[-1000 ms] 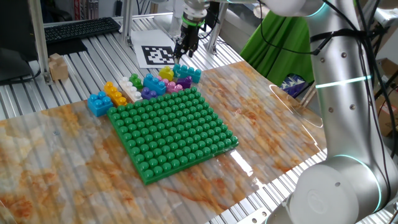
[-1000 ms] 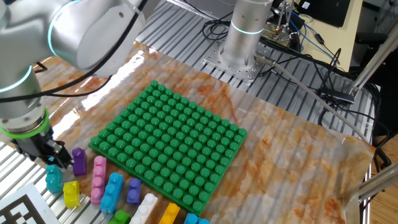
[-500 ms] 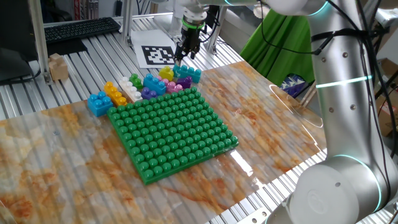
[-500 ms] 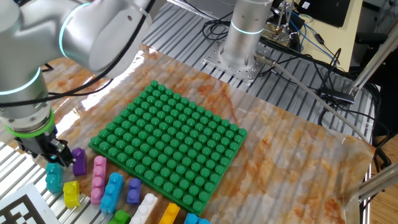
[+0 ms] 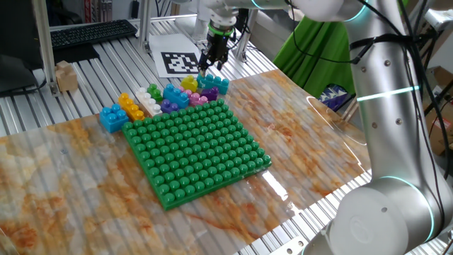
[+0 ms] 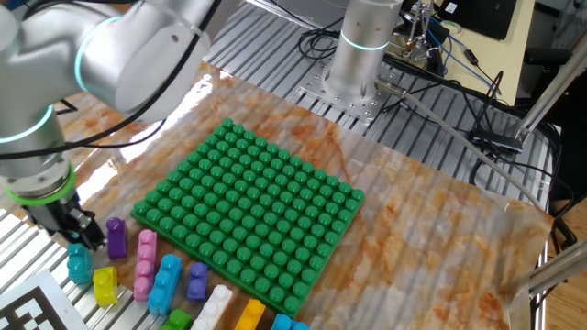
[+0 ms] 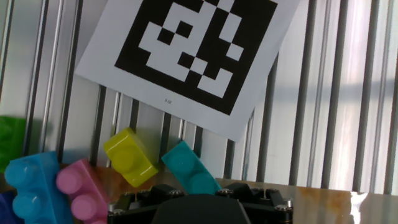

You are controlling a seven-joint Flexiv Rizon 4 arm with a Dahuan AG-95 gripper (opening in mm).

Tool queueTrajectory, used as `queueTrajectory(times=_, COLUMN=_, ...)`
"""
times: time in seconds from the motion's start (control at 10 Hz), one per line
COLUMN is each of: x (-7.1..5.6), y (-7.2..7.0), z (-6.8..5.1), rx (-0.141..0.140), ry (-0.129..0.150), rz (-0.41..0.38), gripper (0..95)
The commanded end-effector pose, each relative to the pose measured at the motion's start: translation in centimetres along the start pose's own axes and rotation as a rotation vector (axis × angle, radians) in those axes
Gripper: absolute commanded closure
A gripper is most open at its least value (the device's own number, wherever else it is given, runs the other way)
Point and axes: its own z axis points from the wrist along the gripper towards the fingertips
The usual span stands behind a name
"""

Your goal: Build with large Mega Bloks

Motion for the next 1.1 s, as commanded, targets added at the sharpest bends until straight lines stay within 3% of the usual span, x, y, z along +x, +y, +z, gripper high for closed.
queueTrajectory(times=0.1, x=-0.1, y=-0.1, z=0.8, rx=0.01, ry=0.009, rz=-0.02, gripper=19.0)
queueTrajectory(times=0.7, x=0.0, y=-0.1, z=2.4, rx=0.007, ry=-0.007, rz=-0.033, gripper=19.0)
queueTrajectory(times=0.8, x=0.0, y=-0.1, z=2.7, rx=0.004, ry=-0.008, rz=-0.035, gripper=38.0)
queueTrajectory(times=1.0, x=0.0, y=0.0, z=3.1, rx=0.005, ry=-0.007, rz=-0.047, gripper=38.0)
queueTrajectory(times=1.1, x=0.0, y=0.0, z=3.4, rx=0.005, ry=-0.006, rz=-0.054, gripper=57.0)
